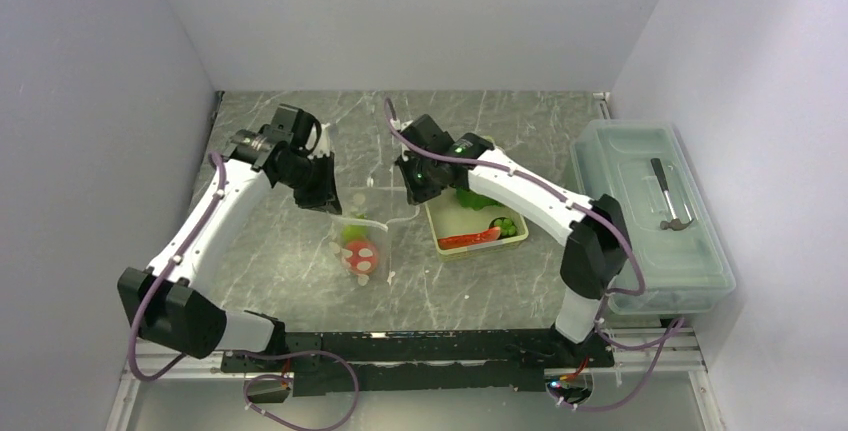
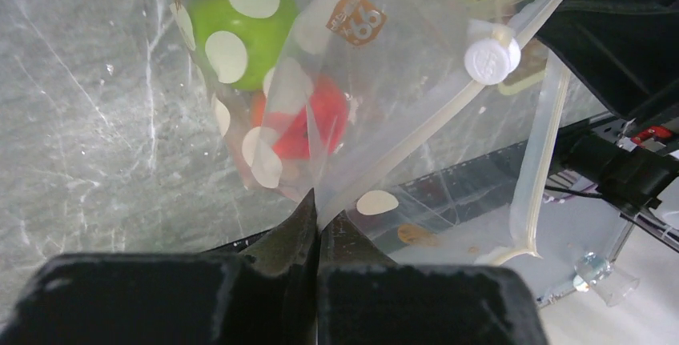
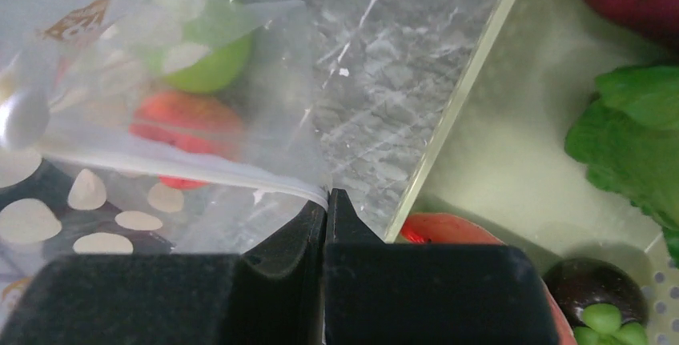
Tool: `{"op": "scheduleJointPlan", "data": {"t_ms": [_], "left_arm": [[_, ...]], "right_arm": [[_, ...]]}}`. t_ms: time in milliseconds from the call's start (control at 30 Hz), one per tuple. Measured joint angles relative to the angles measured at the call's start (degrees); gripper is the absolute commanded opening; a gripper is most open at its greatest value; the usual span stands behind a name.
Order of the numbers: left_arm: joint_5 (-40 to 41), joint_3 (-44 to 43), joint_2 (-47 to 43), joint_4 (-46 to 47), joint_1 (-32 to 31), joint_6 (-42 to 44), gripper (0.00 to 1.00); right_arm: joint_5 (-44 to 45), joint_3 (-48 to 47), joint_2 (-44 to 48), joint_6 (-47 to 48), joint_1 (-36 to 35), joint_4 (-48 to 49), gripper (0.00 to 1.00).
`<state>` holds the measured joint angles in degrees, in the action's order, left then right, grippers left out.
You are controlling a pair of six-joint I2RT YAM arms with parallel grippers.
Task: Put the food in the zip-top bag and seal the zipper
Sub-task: Adjust the zipper food storage bag at the center of the board.
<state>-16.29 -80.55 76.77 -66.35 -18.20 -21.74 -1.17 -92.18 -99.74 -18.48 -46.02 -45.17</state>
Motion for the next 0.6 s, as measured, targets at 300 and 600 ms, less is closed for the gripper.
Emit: {"op": "scheduleJointPlan", "data": {"t_ms": [300, 600], "left_arm": [[0.81, -5.84, 1.40, -2.27, 0.00, 0.31, 0.08], [1.75, -13.40, -4.46, -4.72, 0.07, 1.20, 0.08]], "right_arm": [[0.26, -2.80, -0.85, -0.13, -0.15, -1.14, 0.00], [3.65, -9.40, 5.51, 0.07, -1.51, -1.75, 0.00]]}}
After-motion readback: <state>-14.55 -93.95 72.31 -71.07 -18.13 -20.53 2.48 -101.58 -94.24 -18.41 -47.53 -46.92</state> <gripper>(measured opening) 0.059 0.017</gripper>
